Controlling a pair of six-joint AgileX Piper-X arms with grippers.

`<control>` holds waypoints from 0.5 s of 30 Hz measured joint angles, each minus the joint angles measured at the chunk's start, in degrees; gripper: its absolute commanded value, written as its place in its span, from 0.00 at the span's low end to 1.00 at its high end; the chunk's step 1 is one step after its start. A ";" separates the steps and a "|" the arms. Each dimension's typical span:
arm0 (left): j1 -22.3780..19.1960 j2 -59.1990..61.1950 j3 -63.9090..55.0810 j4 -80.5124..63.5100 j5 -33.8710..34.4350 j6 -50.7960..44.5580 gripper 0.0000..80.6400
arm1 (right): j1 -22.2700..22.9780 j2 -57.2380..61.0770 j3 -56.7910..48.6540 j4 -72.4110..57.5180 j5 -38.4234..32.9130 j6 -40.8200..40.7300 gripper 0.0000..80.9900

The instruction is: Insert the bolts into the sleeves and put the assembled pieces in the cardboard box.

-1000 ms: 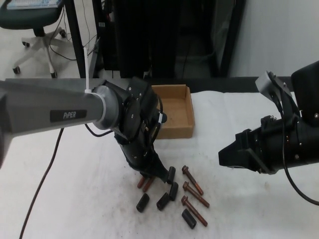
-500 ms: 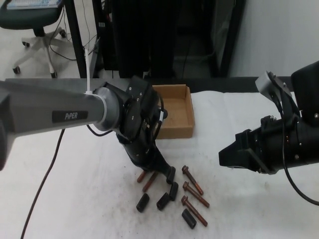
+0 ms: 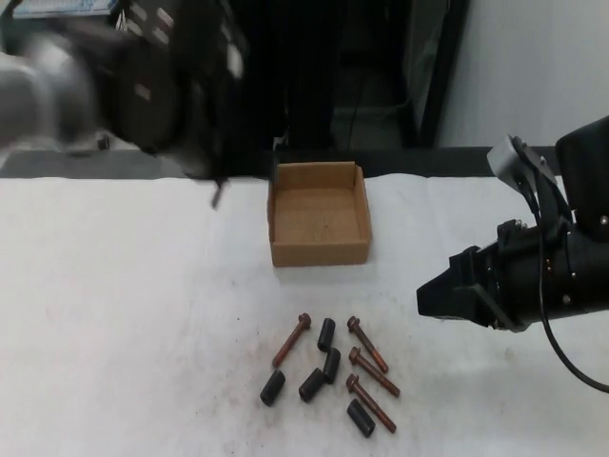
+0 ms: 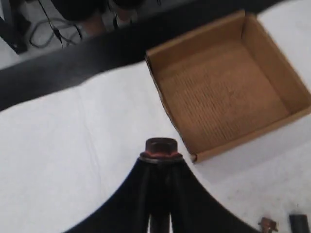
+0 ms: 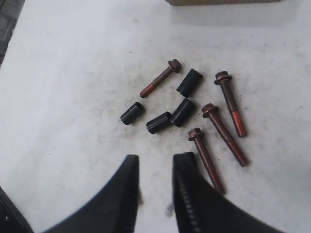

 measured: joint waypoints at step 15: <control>7.99 -32.85 38.74 -25.84 48.79 -10.79 0.00 | 8.82 6.81 -3.17 -8.21 3.72 -8.03 0.29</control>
